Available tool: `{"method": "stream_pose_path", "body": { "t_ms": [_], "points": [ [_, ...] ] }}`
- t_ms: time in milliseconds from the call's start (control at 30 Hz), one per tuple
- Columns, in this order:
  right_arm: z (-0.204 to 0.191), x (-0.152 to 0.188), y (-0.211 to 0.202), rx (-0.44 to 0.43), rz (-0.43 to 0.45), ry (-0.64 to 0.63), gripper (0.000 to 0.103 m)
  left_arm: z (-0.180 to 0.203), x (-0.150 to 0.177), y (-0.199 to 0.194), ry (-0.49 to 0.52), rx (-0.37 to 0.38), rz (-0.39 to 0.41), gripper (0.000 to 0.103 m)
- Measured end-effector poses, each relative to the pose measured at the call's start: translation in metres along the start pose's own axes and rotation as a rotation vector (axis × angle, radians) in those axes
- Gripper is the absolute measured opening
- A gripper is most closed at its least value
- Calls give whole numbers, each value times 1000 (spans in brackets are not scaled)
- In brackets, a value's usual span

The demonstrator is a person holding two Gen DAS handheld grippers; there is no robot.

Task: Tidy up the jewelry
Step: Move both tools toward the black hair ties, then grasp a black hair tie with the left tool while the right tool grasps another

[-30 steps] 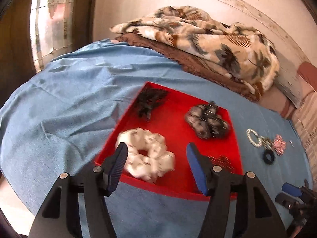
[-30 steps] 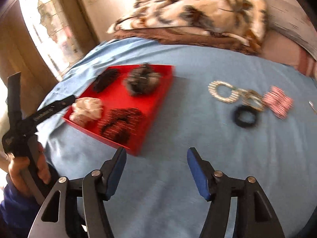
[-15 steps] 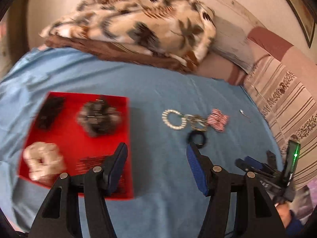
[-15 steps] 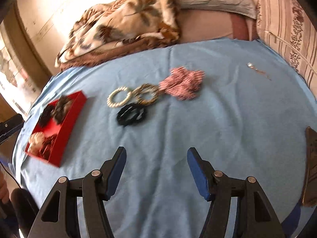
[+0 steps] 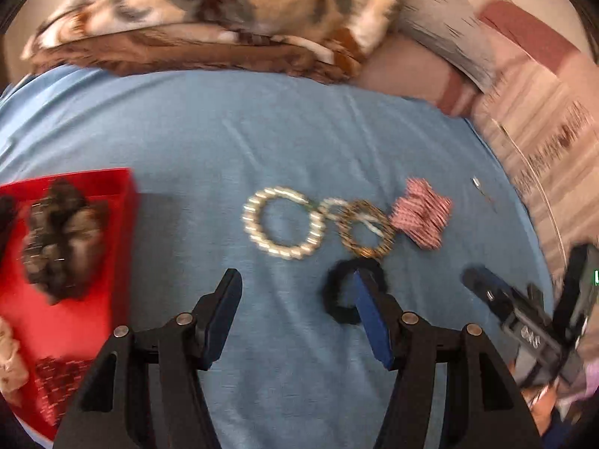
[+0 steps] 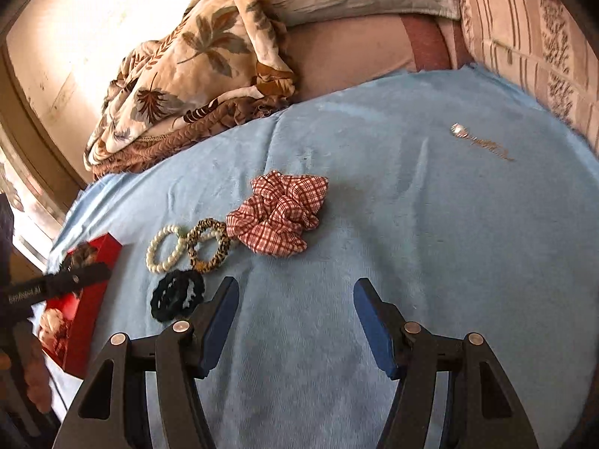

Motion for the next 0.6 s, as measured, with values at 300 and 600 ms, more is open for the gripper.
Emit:
{"method": "stream_pose_path", "body": {
  "t_ms": [300,600],
  "points": [
    [-13,-3,10,-14,-5,-51,66,28,20,49,67,-9,-94,7],
    [-12,0,13,-55,-15,-27,63,-11,19,-4,-73,73,-43,7]
  ]
}}
Point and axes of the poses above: each gripper's, at about its wrist camera, not at the fingertips, and y roughly the way its jaws point, z to its right, x to its underside, the point moved 4 cm from there along y, roughly the way its jaws point, and after that the axes turned 14 degrees about -y, right-handed, at the moved point
